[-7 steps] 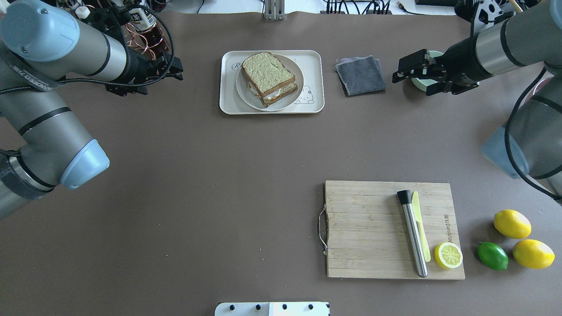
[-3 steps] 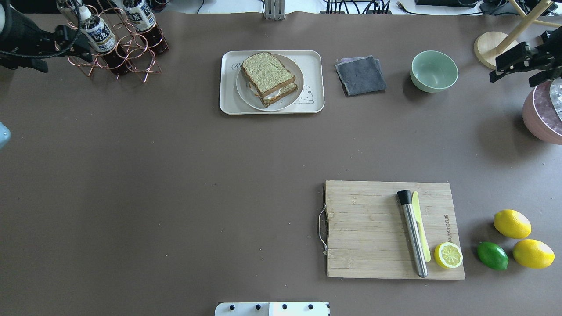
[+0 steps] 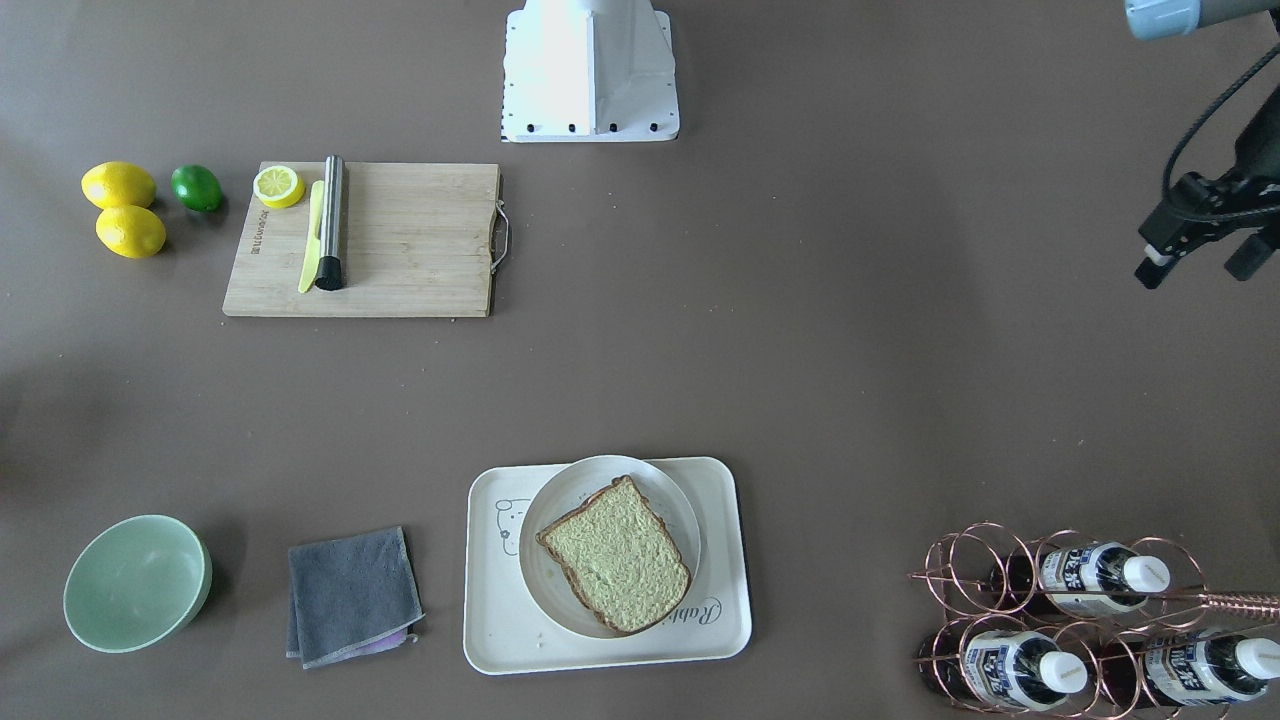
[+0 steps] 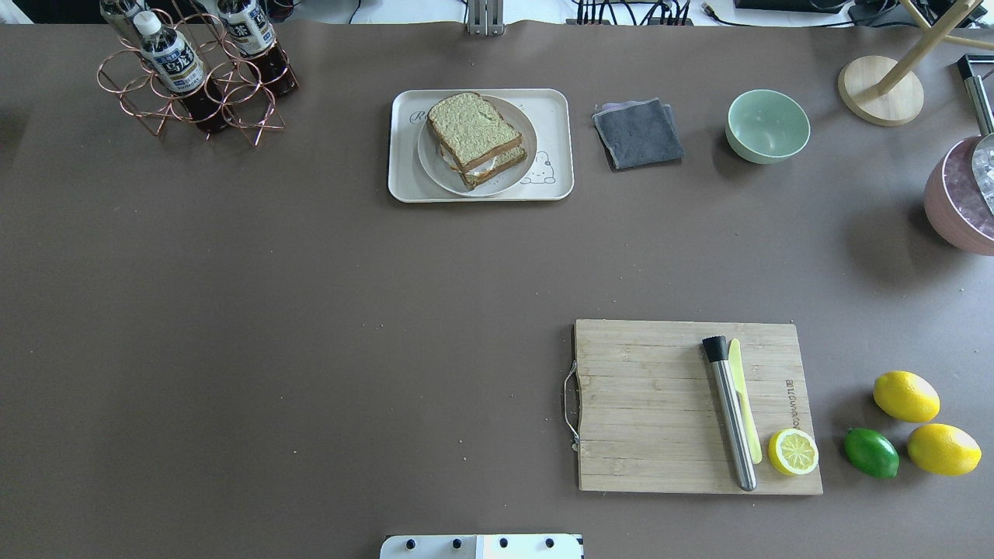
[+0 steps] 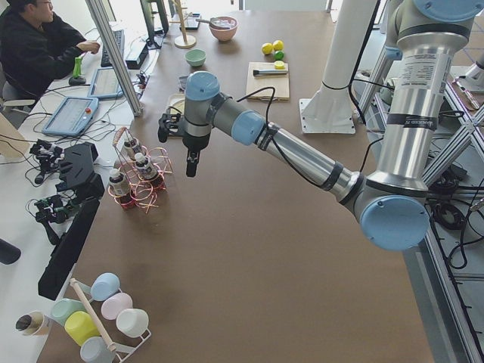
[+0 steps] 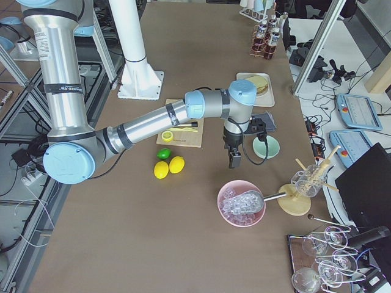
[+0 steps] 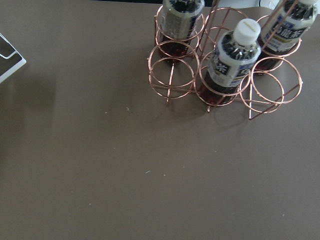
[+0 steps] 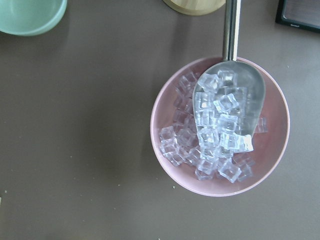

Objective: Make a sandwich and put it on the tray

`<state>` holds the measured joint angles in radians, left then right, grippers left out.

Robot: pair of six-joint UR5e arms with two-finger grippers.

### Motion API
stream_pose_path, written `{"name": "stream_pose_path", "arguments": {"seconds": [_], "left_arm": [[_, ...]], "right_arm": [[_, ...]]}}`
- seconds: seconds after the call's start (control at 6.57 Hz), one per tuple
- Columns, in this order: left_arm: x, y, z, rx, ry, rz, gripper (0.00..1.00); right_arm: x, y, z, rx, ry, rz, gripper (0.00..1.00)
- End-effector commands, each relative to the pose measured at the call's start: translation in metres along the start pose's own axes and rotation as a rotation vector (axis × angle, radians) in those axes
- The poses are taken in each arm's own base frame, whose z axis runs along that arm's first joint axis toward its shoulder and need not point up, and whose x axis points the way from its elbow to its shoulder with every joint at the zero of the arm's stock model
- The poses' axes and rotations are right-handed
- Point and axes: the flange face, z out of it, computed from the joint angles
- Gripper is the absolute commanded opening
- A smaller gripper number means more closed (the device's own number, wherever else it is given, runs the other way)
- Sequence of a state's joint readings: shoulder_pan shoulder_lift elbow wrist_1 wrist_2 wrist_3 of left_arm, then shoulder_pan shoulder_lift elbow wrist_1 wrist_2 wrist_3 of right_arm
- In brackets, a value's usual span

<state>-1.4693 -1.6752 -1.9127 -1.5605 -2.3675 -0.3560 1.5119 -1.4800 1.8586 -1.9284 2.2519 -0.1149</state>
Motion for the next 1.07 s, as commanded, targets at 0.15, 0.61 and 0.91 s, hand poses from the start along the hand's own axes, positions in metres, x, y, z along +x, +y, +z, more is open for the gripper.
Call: {"name": "stream_pose_path", "arguments": {"seconds": [0.15,0.61,0.91], "left_arm": [[-0.126,0.029,0.046,-0.125,0.084,0.043,0.98],[-0.179,0.064,0.062,-0.159,0.082,0.059,0.98],[-0.193,0.07,0.054,-0.144,0.054,0.04,0.98]], "right_arm": [[0.089,0.066,0.026,-0.04,-0.054,0.028,1.0],[0.097,0.073,0.026,-0.038,-0.061,0.066,1.0],[0.097,0.067,0.025,-0.036,-0.06,0.08,1.0]]}}
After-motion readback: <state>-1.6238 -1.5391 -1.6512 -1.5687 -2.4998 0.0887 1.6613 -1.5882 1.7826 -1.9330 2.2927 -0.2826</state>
